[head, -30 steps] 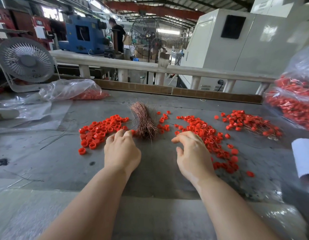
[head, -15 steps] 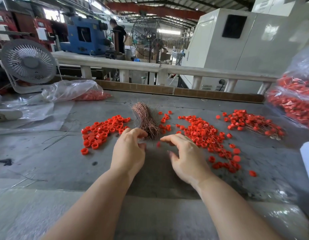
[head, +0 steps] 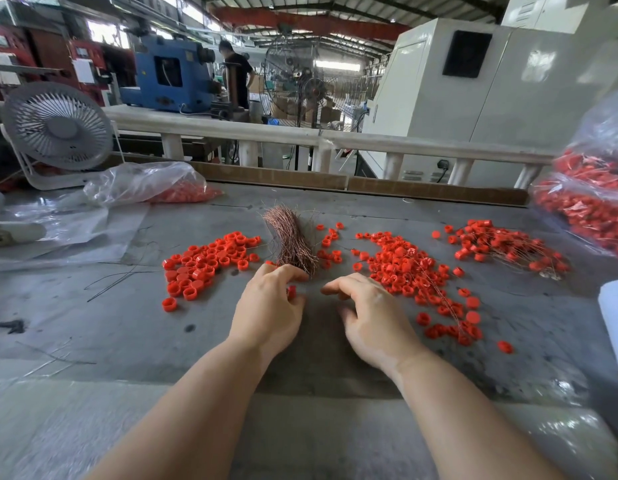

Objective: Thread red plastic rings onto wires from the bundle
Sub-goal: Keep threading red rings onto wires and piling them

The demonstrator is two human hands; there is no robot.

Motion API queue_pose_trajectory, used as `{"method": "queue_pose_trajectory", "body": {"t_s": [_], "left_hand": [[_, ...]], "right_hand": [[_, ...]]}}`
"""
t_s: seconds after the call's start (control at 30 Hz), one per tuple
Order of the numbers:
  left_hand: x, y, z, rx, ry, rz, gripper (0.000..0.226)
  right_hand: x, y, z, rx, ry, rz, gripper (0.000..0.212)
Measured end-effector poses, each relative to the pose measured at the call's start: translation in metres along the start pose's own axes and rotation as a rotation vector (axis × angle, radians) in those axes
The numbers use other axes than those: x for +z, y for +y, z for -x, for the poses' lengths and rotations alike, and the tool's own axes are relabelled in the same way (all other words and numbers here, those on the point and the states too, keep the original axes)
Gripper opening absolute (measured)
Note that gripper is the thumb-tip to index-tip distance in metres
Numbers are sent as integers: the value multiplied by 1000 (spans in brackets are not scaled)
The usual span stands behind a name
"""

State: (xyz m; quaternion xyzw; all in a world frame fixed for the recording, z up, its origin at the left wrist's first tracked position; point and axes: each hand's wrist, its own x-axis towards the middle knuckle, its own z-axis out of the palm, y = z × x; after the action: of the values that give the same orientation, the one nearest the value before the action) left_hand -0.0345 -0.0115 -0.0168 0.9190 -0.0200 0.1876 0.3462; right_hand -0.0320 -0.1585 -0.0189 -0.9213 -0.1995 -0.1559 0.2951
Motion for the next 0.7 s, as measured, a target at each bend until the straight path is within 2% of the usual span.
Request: {"method": "queue_pose_trajectory", "body": {"t_s": [0.1,0.33,0.5,0.6,0.7], "left_hand": [[0,1,1,41,-69,-30,36],[1,-1,2,91,-109,-64,40],[1,0,2,40,-19,35,21],[-1,3,2,6,-1,129,25],[-1,3,3,59,-18,111,26]], "right_hand": [[1,1,-1,10,-2,5,37],[2,3,-2,28,-22,21,32],[0,1,-1,39,-40,12,28],[-1,0,-1,52,-48,2,26],[-1,-1,-2,57,-52,1,24]]}}
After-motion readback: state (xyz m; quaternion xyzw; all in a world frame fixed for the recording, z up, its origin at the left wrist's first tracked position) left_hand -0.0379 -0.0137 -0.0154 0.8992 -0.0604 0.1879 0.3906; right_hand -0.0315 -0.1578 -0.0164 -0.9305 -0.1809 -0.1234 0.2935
